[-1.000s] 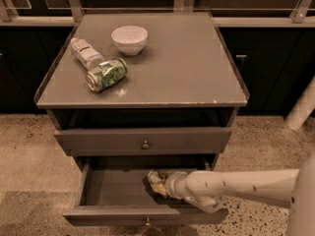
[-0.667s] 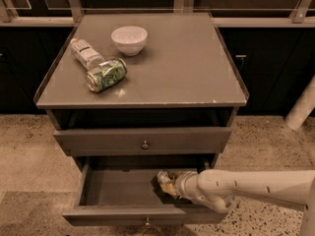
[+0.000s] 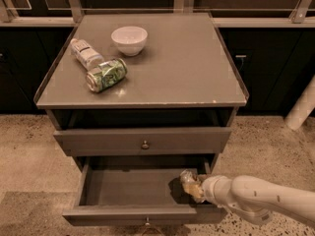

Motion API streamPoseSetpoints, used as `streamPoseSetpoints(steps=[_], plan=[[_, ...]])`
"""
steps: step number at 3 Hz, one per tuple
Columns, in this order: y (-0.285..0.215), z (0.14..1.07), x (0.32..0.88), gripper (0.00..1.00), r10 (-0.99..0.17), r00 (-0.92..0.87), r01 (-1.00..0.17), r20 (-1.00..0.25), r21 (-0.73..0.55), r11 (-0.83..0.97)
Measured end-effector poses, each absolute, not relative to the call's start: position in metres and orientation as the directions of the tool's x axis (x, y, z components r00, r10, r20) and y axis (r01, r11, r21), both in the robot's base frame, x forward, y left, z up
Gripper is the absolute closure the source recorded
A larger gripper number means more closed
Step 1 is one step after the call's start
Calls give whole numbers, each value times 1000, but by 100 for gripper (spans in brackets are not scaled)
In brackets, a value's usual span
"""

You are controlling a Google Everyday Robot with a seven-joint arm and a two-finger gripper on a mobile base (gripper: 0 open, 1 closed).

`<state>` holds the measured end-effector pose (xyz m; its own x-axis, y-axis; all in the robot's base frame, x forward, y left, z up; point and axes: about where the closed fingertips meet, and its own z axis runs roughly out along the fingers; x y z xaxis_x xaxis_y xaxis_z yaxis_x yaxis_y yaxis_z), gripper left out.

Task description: Pick 7up can from middle drawer and place on counter

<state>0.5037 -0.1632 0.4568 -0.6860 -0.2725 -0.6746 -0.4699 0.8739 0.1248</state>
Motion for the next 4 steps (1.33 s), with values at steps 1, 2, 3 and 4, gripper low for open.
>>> streamPoseSetpoints(steps=[1,2,3,4], plan=[[-178,484,502,100,-178,-647,-478,-741,213,852],[-198,497,488,100,-120,-647,-463,-753,263,846],[-197,496,487,100,-121,-648,-464,-752,263,846],[-195,509,485,100,-124,-626,-500,-770,275,821]])
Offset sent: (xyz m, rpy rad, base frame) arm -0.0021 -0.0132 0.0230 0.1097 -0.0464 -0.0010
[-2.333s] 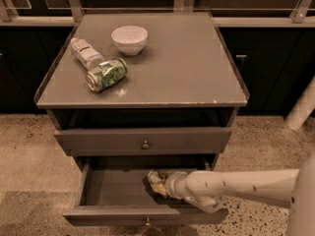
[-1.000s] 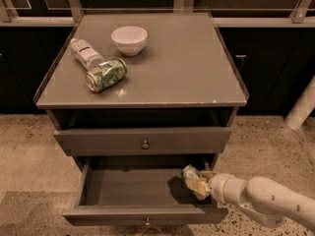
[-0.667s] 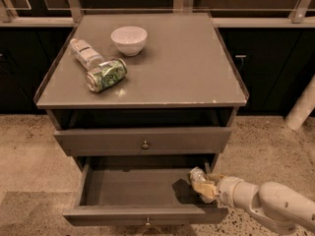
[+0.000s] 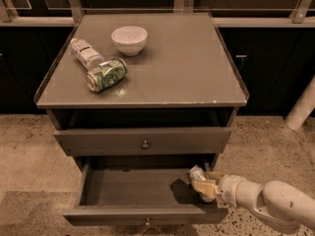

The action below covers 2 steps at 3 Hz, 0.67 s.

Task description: Pick 7up can from middle drawer and place on counter

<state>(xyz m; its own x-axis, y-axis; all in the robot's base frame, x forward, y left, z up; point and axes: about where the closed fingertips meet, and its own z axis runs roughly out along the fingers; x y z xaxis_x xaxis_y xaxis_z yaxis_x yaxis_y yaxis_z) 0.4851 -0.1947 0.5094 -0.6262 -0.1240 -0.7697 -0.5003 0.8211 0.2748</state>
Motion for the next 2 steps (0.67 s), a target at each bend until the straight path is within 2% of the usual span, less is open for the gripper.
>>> streamPoseSetpoints(steps=[2], plan=[[-224,655,461,100,-164,-419,-650,-893,169,740]])
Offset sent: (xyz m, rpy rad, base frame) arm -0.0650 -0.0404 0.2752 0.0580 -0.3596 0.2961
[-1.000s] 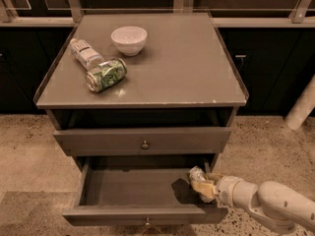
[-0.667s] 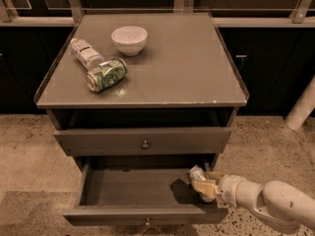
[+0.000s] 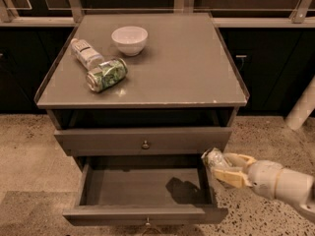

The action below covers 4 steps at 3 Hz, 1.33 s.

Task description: Pick 7up can from middle drawer and place on counter

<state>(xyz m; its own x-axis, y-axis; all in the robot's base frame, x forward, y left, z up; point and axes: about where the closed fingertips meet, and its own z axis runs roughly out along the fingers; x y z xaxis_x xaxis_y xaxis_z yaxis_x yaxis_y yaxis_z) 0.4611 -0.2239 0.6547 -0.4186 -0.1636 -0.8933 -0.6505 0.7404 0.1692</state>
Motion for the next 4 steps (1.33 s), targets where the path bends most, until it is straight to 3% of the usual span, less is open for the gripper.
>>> streamPoseSetpoints(steps=[1,3,4], plan=[[-221,743,446,100,-211,-307,-719,-928,81,690],[-216,746,442,100,-218,-304,-736,-928,83,672],[-217,779,440,100,-282,-236,-759,-930,-4,651]])
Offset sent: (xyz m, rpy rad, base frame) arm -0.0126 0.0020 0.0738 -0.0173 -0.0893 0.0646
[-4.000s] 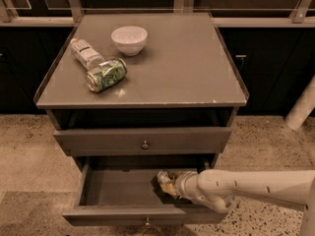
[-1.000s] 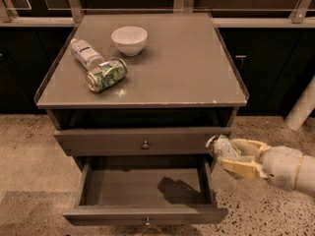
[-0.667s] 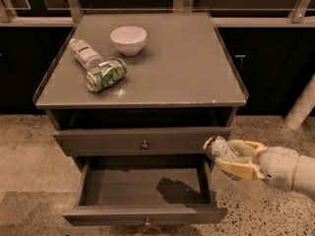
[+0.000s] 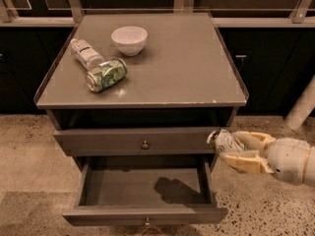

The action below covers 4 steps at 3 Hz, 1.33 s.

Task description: Pick 7up can from middle drawer and place on counter

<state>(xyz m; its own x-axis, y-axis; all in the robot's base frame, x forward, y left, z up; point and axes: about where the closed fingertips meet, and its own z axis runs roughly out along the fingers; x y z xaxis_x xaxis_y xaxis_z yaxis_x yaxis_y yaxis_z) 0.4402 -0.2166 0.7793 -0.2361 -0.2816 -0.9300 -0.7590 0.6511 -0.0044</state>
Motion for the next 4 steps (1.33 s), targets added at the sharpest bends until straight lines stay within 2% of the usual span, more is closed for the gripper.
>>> streamPoseSetpoints(steps=[1,2,3,4], plan=[[-207,828,446,100,-423,-166,-811,-891,-121,573],[-176,858,476,100,-539,-113,-873,-835,-175,455],[-120,886,511,100,-576,-20,-924,-817,-204,322],[-88,896,520,100,-575,30,-939,-817,-220,264]])
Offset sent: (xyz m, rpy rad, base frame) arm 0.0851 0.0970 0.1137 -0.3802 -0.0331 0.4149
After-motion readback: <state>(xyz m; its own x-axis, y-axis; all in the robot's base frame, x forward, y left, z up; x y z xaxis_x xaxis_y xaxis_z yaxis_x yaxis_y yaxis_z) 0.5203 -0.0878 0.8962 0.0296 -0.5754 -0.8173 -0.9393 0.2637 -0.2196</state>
